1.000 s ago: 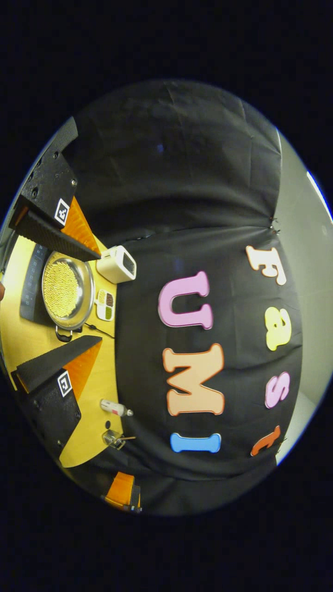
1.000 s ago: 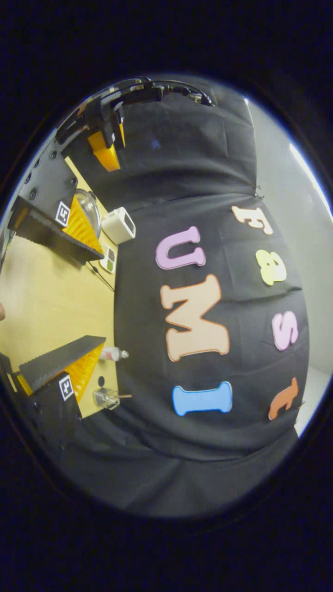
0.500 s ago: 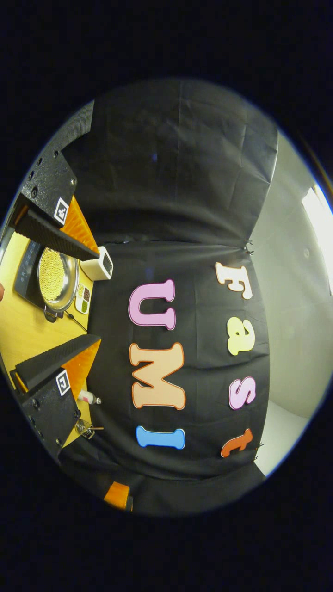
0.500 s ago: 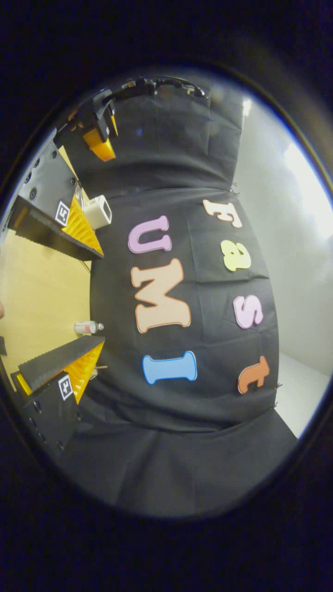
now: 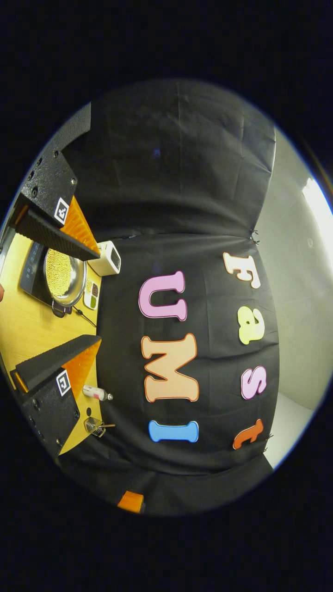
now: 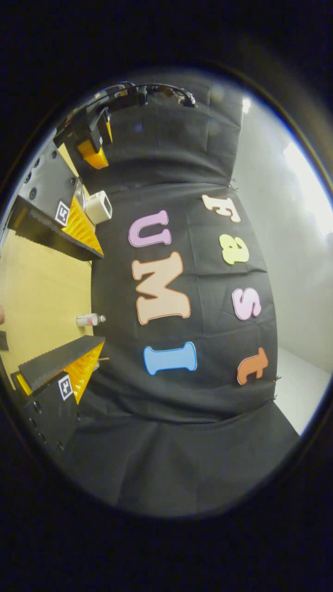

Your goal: First push the handle of the pot to place it horizontally, then grasp the pot with both hands and set it on the induction cooktop.

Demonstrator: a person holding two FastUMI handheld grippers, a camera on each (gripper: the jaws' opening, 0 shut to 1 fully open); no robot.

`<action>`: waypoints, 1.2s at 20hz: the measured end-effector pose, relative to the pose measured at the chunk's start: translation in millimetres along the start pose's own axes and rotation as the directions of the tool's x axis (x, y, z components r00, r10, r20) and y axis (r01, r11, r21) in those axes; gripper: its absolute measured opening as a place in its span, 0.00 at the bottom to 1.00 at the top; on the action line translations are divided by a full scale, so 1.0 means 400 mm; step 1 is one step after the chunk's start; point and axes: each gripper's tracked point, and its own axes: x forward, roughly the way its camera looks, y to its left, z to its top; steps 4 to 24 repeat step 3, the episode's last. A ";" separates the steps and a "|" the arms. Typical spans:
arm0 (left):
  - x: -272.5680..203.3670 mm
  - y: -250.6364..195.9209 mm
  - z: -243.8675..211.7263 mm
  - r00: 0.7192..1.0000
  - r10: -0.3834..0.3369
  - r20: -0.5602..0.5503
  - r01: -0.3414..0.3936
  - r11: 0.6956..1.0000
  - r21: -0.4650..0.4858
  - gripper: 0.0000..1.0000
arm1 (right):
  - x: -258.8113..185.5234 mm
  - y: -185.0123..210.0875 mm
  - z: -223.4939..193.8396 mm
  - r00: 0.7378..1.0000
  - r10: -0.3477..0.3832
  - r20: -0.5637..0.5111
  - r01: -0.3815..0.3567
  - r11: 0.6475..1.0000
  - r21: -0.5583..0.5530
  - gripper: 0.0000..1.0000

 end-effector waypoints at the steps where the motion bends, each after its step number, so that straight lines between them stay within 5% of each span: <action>1: 0.000 -0.004 -0.002 1.000 -0.006 -0.002 0.006 1.000 -0.008 0.98 | -0.003 -0.004 0.000 1.000 -0.007 0.002 0.007 1.000 0.002 0.92; 24: 0.004 -0.004 -0.003 1.000 -0.010 -0.002 0.010 1.000 -0.019 0.99 | -0.008 -0.009 0.000 1.000 -0.012 0.000 0.012 1.000 0.009 0.92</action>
